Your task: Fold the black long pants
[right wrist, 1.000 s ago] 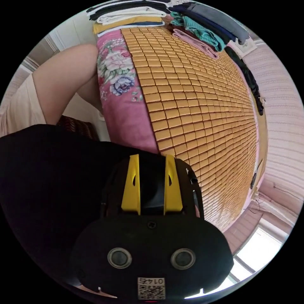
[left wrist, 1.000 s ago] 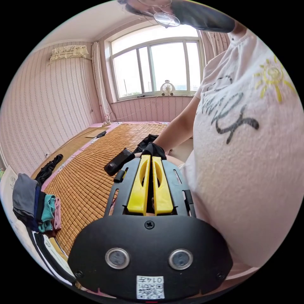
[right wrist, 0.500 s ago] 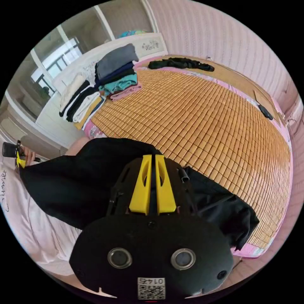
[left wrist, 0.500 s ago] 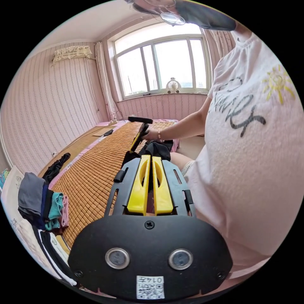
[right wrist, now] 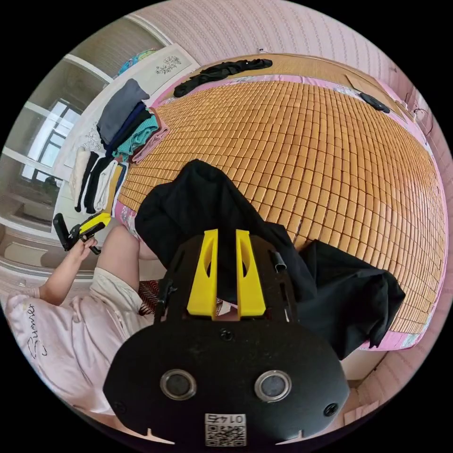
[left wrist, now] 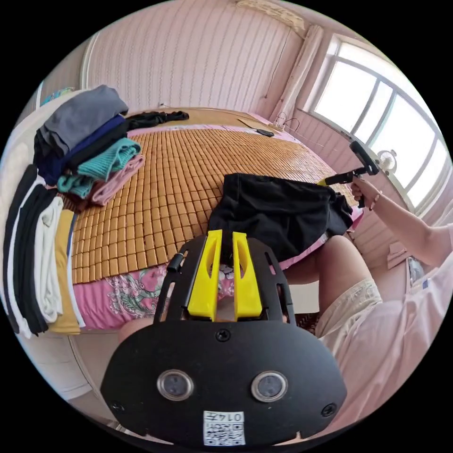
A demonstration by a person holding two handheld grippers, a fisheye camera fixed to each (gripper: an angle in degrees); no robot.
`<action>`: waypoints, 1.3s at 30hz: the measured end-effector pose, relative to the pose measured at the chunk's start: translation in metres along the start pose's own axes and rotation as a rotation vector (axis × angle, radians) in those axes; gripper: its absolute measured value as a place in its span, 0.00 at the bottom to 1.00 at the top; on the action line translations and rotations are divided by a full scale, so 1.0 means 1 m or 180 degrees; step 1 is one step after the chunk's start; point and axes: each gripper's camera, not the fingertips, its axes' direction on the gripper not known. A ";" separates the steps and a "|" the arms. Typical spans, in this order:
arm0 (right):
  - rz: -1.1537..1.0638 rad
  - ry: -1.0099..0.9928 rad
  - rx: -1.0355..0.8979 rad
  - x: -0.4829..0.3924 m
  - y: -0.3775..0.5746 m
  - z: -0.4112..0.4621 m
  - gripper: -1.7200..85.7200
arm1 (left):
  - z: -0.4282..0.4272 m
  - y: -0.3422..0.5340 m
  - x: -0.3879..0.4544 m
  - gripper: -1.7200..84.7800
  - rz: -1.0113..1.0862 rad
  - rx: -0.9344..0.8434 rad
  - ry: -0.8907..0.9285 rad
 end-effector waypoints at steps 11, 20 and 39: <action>-0.0744 0.0784 -0.0110 -0.101 -0.116 0.046 0.19 | 0.064 -0.024 -0.030 0.18 -0.1057 -0.0455 0.0201; -0.0596 0.0659 -0.0730 -0.093 -0.113 0.075 0.07 | 0.070 -0.030 -0.044 0.05 -0.0793 -0.0732 0.0029; -0.0488 0.1475 0.3045 -0.098 0.068 -0.605 0.02 | -0.196 -0.209 0.182 0.01 0.1204 0.2386 0.2405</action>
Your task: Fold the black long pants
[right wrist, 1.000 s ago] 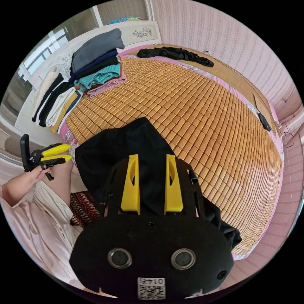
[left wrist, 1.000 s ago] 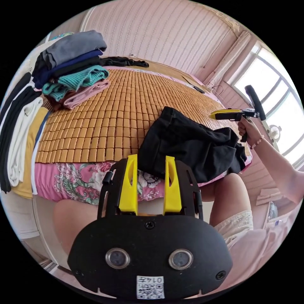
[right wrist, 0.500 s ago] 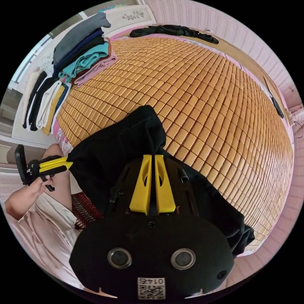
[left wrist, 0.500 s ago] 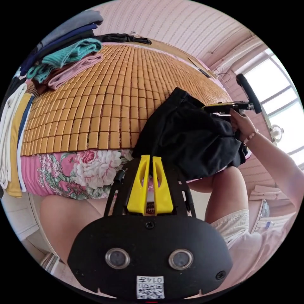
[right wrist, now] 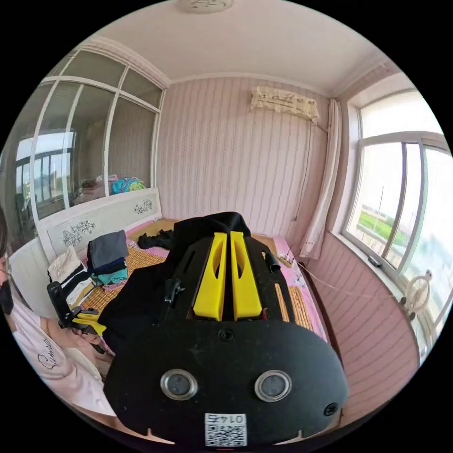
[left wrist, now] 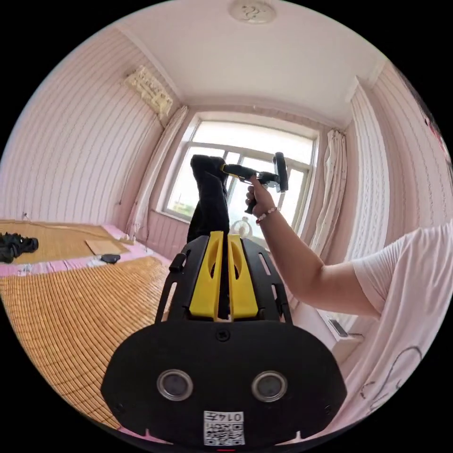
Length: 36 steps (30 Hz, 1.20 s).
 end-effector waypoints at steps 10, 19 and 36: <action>-0.0621 -0.1260 -0.1961 -0.178 0.054 0.325 0.02 | -0.114 0.099 -0.093 0.01 -0.0572 -0.0894 -0.2082; -0.0426 -0.1985 -0.2801 -0.284 0.213 0.407 0.03 | -0.200 0.209 -0.150 0.01 -0.1735 -0.1770 -0.2859; 0.0460 -0.2528 -0.2307 -0.160 0.240 0.290 0.12 | -0.297 0.185 -0.195 0.08 -0.2206 -0.1866 -0.3494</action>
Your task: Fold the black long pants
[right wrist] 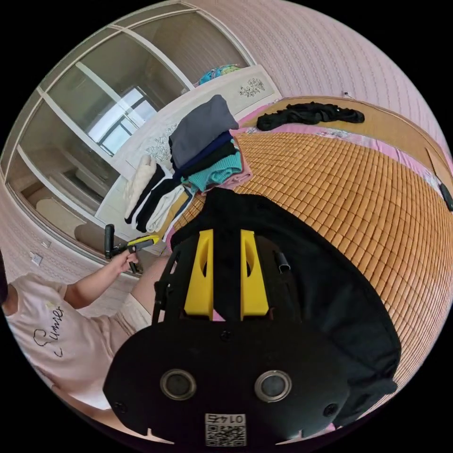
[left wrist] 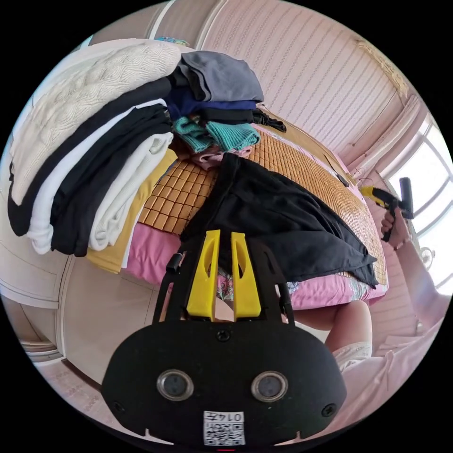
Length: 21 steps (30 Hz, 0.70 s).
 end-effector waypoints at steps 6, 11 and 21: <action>0.1702 0.0541 0.0192 0.074 0.237 -0.091 0.11 | -0.003 0.010 0.055 0.08 0.0765 -0.0156 0.0069; 0.2398 0.0990 0.0725 0.094 0.315 -0.157 0.11 | 0.018 -0.009 0.111 0.09 0.1321 -0.0187 0.0321; 0.1647 0.1637 0.0334 0.182 0.169 -0.182 0.14 | 0.138 -0.102 0.280 0.12 0.2710 -0.0344 0.0374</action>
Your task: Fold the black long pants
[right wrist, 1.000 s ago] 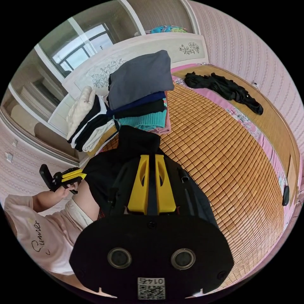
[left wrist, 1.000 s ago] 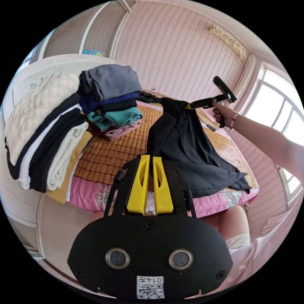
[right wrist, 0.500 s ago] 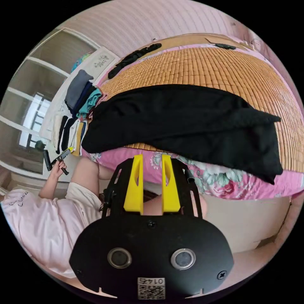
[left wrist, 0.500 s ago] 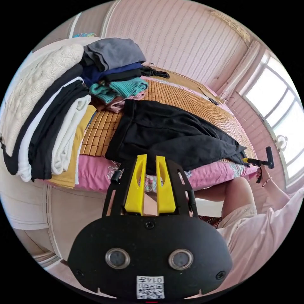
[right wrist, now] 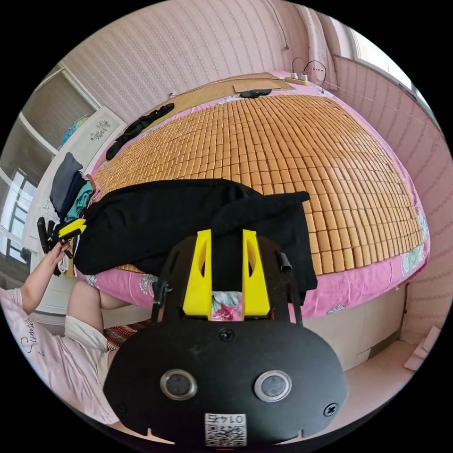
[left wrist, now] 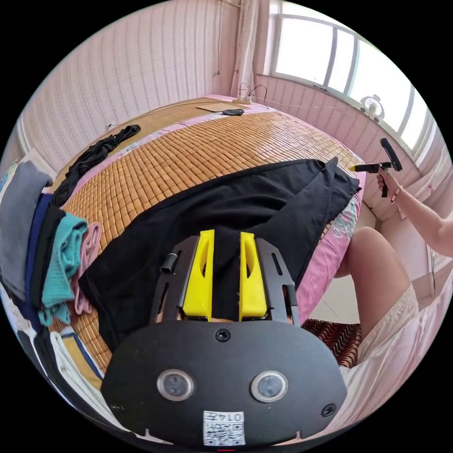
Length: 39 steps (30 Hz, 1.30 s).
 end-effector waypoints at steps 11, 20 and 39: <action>-0.0550 0.0572 -0.0937 0.002 -0.091 0.072 0.05 | 0.122 -0.072 -0.032 0.12 -0.0154 -0.0704 -0.0218; -0.0727 0.0819 -0.0150 -0.006 -0.176 -0.016 0.05 | 0.112 -0.114 -0.039 0.01 -0.0260 -0.0496 -0.0317; 0.0223 0.0465 -0.0018 0.060 -0.131 -0.014 0.03 | 0.065 0.019 0.091 0.08 0.0656 -0.0457 0.0033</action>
